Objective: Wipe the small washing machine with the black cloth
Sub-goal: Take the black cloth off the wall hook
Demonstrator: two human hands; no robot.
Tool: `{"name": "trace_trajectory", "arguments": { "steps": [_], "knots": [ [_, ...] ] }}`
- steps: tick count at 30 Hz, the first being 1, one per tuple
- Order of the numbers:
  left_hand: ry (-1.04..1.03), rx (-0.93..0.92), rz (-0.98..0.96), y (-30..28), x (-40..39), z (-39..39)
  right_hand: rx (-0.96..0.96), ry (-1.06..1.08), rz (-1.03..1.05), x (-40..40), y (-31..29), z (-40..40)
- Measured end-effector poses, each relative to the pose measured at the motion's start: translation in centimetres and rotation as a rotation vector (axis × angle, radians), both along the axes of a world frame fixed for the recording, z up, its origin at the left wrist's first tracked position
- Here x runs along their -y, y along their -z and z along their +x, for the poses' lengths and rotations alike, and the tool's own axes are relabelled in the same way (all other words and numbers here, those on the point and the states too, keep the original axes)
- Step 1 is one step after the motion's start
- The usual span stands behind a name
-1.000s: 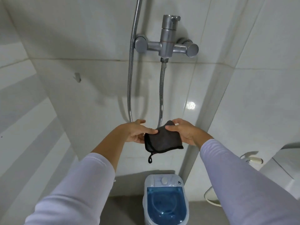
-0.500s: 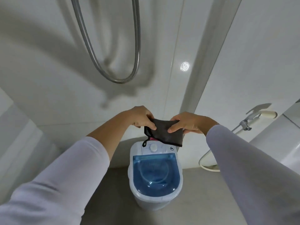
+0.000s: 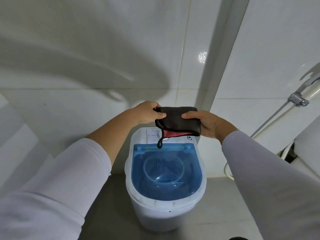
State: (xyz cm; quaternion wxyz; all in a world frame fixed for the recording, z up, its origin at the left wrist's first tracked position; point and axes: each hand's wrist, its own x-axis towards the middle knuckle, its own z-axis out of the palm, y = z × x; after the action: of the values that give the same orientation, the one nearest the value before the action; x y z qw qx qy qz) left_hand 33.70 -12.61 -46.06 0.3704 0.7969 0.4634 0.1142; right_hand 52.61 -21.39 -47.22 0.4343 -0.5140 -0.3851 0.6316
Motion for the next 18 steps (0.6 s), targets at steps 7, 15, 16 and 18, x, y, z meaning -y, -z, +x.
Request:
{"name": "trace_trajectory", "arguments": {
  "steps": [7, 15, 16, 18],
  "knots": [
    [-0.152, 0.246, -0.045, 0.7, 4.9, -0.5, -0.133, 0.054, 0.184, 4.4, -0.5, -1.2],
    [-0.136, 0.39, -0.02, -1.2, 10.2, 1.2, -0.165, 0.153, 0.223, 9.2, -1.3, -2.1],
    [-0.146, 0.367, 0.018, -1.3, 10.8, 1.7, -0.172, 0.16, 0.227, 9.7, -1.4, -2.1],
    [-0.162, 0.309, 0.091, -1.4, 11.5, 2.4, -0.218, 0.179, 0.232, 10.5, -1.3, -1.9]
  ]
}}
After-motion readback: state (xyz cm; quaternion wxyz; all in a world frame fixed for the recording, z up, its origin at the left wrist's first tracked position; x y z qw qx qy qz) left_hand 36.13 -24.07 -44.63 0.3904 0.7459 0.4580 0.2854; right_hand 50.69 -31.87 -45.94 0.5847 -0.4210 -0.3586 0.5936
